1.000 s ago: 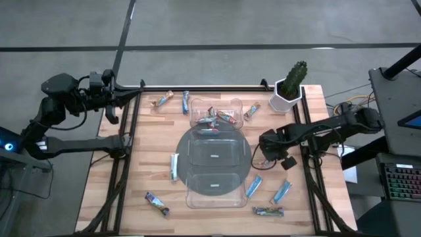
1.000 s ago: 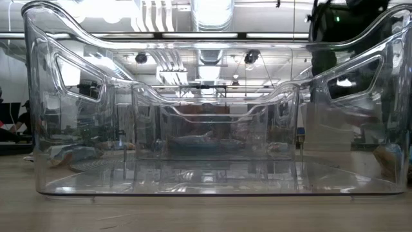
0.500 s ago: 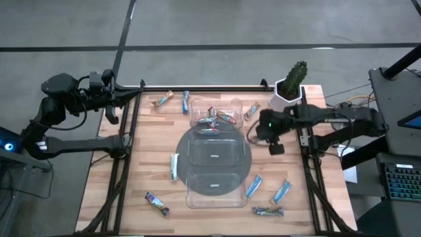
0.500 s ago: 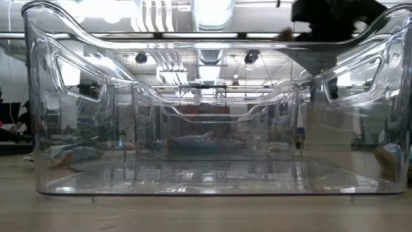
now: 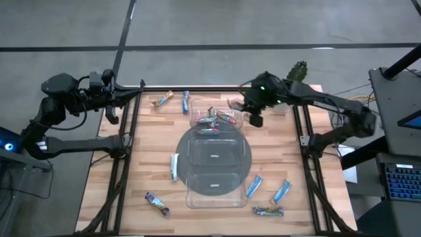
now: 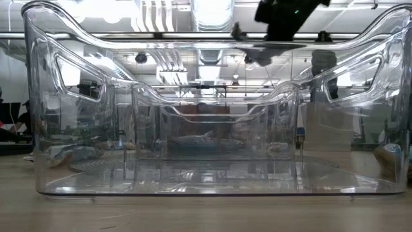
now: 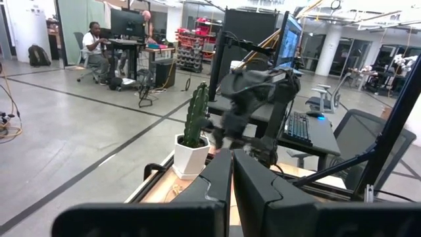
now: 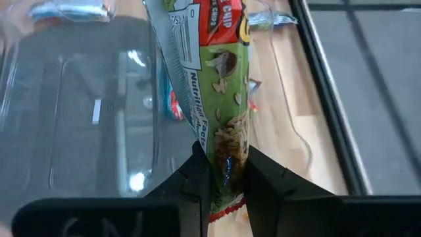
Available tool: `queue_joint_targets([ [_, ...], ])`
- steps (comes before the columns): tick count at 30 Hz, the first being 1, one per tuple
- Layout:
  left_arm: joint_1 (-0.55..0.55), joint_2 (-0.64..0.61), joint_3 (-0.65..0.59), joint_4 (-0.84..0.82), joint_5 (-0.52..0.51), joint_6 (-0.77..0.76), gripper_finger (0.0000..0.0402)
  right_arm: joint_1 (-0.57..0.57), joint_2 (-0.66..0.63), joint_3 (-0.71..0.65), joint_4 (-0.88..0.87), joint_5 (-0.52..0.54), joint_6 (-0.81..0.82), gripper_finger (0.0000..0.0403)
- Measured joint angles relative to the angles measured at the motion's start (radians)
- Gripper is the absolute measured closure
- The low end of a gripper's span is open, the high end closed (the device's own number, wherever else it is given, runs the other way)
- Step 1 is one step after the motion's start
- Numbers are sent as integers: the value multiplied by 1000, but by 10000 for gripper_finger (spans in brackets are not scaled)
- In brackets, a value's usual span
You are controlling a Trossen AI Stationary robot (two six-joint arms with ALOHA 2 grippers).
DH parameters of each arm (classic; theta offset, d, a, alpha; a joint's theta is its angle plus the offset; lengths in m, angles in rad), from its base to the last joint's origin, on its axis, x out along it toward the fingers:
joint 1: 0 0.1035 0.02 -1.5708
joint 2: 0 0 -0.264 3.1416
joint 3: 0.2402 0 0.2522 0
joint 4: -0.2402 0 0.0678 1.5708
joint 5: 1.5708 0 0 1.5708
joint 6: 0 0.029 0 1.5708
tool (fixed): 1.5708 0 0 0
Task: Pick and place Granola Bars by type
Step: Put the red granola bar into the top transparent bin, then put the blue granola bar into the middle transparent bin
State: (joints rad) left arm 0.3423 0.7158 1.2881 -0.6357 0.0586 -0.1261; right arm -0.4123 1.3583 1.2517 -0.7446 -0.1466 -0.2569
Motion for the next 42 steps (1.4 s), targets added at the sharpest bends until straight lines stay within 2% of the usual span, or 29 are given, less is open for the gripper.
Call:
queue_joint_targets([
  [2, 0, 0, 0, 0, 0, 0, 401, -24, 57, 23, 0, -37, 2, 344],
  [11, 0, 0, 0, 0, 0, 21, 401, -38, 278, 141, -4, -87, -19, 344],
  [19, 0, -2, 0, 0, 0, 21, 401, -38, 371, 184, -63, -135, -15, 337],
  [32, 0, 0, 0, 0, 0, 19, 401, -39, 357, 180, -95, -119, 5, 244],
  [37, 0, 3, 0, 0, 0, 18, 401, -39, 302, 225, -97, -124, 15, 240],
  [42, 0, 6, 0, 20, 0, 18, 401, -39, 192, 295, -84, -132, 27, 257],
])
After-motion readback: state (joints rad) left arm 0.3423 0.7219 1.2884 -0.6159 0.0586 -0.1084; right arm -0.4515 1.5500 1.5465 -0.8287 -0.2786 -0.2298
